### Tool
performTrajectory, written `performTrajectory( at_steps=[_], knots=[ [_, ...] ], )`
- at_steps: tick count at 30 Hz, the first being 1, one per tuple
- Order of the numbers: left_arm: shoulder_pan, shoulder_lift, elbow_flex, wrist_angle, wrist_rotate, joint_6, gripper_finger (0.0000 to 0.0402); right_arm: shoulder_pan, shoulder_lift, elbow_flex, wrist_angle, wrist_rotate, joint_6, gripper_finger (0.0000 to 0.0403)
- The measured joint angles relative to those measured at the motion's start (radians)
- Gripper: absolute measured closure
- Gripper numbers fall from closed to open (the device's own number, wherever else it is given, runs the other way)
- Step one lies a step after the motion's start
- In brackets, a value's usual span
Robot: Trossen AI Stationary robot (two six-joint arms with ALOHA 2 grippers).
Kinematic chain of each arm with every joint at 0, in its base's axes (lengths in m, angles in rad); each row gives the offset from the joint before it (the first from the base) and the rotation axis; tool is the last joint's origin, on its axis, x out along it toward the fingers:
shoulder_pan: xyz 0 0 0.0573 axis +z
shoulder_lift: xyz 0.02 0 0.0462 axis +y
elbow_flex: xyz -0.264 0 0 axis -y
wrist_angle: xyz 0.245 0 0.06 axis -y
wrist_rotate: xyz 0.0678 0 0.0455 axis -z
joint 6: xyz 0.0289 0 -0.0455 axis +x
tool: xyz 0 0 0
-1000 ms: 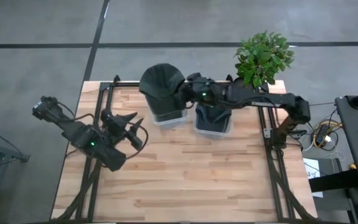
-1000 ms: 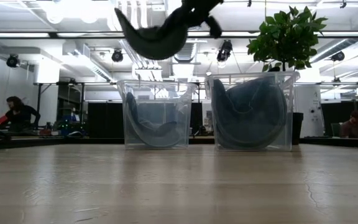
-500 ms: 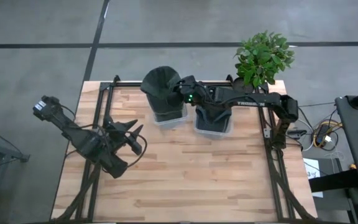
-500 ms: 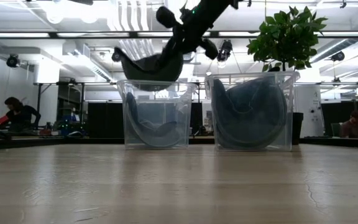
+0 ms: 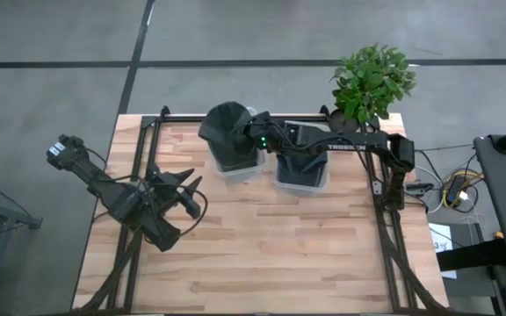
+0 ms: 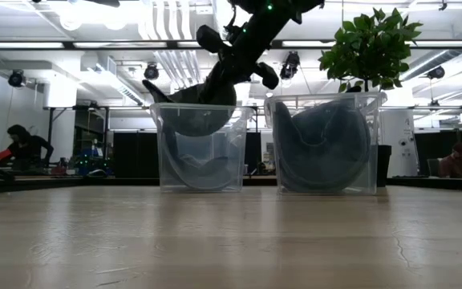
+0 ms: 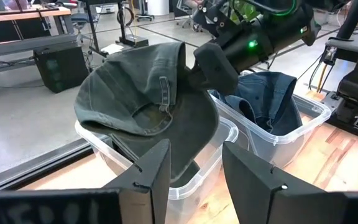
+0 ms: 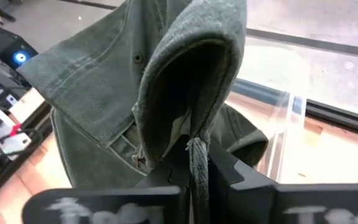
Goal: Pick & Place hat
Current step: Put the green cap into the left transparent bin
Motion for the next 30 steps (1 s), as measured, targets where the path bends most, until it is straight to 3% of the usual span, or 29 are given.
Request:
performTrajectory(
  at_steps=[7, 21, 30],
  knots=[
    [0.000, 0.000, 0.000, 0.000, 0.000, 0.000, 0.0262, 0.000, 0.000, 0.000, -0.041, -0.030, 0.031, 0.0381],
    [-0.001, 0.000, 0.000, 0.000, 0.000, 0.002, 0.0262, 0.000, -0.003, -0.001, -0.037, -0.079, 0.027, 0.0287],
    [-0.001, -0.001, 0.000, 0.000, 0.000, 0.006, 0.0262, 0.000, -0.045, -0.001, -0.110, -0.078, 0.002, 0.0287]
  ],
)
